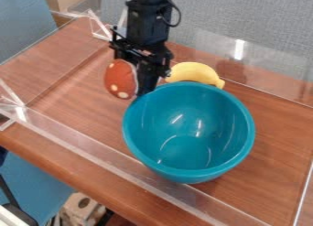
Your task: Remove the mushroom from the blue bowl and put it on the table
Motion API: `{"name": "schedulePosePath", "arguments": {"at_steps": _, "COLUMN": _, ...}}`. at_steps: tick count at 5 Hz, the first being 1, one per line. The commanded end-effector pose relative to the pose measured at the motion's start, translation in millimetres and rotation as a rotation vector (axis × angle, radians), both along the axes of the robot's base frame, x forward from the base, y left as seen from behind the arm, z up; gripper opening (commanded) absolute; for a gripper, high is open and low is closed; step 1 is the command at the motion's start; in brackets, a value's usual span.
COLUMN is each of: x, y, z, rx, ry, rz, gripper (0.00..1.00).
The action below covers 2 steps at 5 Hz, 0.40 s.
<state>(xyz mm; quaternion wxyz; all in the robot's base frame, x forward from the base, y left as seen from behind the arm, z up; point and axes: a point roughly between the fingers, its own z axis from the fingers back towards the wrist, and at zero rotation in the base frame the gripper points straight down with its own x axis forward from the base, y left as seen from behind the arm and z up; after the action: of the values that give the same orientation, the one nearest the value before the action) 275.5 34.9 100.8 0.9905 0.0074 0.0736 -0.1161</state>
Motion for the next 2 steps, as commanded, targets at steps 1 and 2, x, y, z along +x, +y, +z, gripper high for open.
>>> {"name": "schedulePosePath", "arguments": {"at_steps": 1, "x": 6.7, "y": 14.4, "z": 21.8, "rx": 0.017, "ry": -0.049, "rz": 0.068, "gripper": 0.0}}
{"name": "schedulePosePath", "arguments": {"at_steps": 2, "x": 9.3, "y": 19.9, "z": 27.7, "rx": 0.019, "ry": -0.049, "rz": 0.094, "gripper": 0.0}}
